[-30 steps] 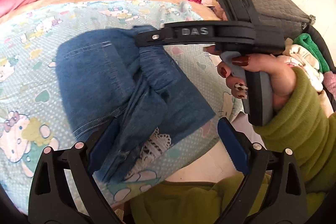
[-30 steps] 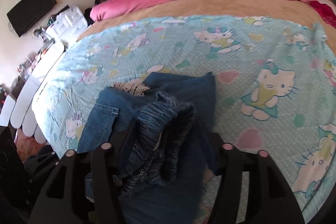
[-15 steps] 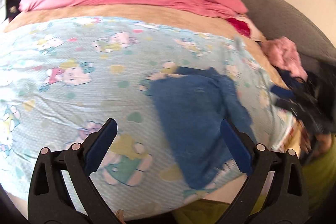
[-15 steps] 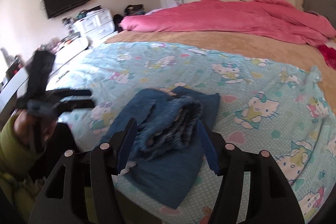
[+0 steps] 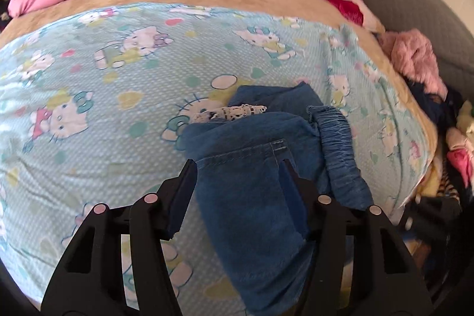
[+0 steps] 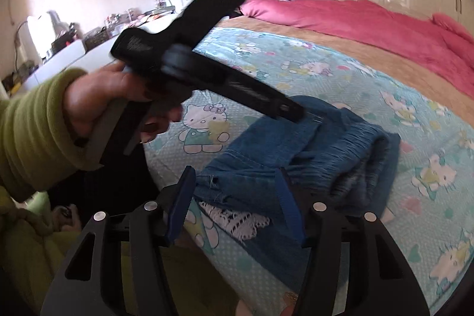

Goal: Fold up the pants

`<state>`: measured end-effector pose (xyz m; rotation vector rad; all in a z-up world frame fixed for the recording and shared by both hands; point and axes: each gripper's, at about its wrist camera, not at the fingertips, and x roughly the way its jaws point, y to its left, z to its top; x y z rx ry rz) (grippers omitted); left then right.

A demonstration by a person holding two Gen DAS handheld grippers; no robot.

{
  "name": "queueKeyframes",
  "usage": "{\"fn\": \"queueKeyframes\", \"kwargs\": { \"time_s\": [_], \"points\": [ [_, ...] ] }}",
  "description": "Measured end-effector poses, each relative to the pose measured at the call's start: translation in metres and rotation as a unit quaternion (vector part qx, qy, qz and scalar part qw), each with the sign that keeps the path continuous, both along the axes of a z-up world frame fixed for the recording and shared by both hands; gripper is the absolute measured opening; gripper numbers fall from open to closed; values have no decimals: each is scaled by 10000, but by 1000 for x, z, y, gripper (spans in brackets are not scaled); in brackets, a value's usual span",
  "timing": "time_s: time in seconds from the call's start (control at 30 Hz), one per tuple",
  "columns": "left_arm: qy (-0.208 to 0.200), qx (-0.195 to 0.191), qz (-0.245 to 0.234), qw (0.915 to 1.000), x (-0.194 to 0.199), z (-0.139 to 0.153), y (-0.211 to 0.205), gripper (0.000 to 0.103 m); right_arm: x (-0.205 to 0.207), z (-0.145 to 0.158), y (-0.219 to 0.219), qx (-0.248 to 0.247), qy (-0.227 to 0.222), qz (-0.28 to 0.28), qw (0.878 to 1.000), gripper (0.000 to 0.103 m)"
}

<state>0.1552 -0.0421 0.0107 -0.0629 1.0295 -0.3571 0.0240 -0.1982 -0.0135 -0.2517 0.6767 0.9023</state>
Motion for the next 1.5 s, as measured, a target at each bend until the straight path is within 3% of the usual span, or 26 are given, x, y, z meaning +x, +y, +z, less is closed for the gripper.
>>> {"fn": "queueKeyframes", "kwargs": {
  "time_s": [0.07, 0.13, 0.3, 0.4, 0.5, 0.57, 0.63, 0.67, 0.77, 0.9, 1.03, 1.2, 1.3, 1.5],
  "points": [
    [131, 105, 4, 9999, 8, -10, -7, 49, 7, -17, 8, -285, -60, -162, 9994, 53],
    [195, 153, 14, 9997, 12, -17, -10, 49, 17, -40, 9, -415, 431, -366, 9975, 3],
    [242, 133, 12, 9996, 15, -28, -11, 53, 0, -42, -20, 211, 1023, -340, 9940, 3],
    [201, 60, 75, 9998, 15, -28, -10, 53, -3, -51, -35, 268, 1404, -515, 9884, 0],
    [60, -157, 99, 9998, 9, -17, -5, 58, -1, -42, -59, 414, 1379, -976, 9848, 1],
    [-128, -154, 141, 9997, 4, -7, -3, 62, 0, -25, -79, 433, 971, -1526, 9826, 12],
    [-296, -125, 173, 9993, 0, 3, -1, 66, 5, -7, -94, 275, 437, -2180, 9746, 60],
    [-378, -107, 180, 9991, -1, 9, -1, 68, 10, -1, -99, 193, 293, -2440, 9691, 65],
    [-597, -1, 199, 9980, -6, 22, -2, 76, 22, 13, -110, 108, 119, -2883, 9574, 66],
    [-747, 96, 239, 9969, -10, 30, 0, 81, 36, 22, -110, 53, 6, -3061, 9520, 67],
    [-773, 84, 263, 9966, -13, 29, 2, 84, 46, 24, -112, 50, -76, -3102, 9506, 74],
    [-798, 196, 323, 9961, -15, 25, 6, 89, 58, 29, -107, 42, -98, -3105, 9505, 74],
    [-789, 244, 379, 9959, -16, 22, 9, 91, 63, 29, -106, 30, -90, -3124, 9499, 84],
    [-693, 283, 496, 9960, -19, 12, 17, 93, 72, 25, -101, -49, -9, -3183, 9480, 85]
  ]
}}
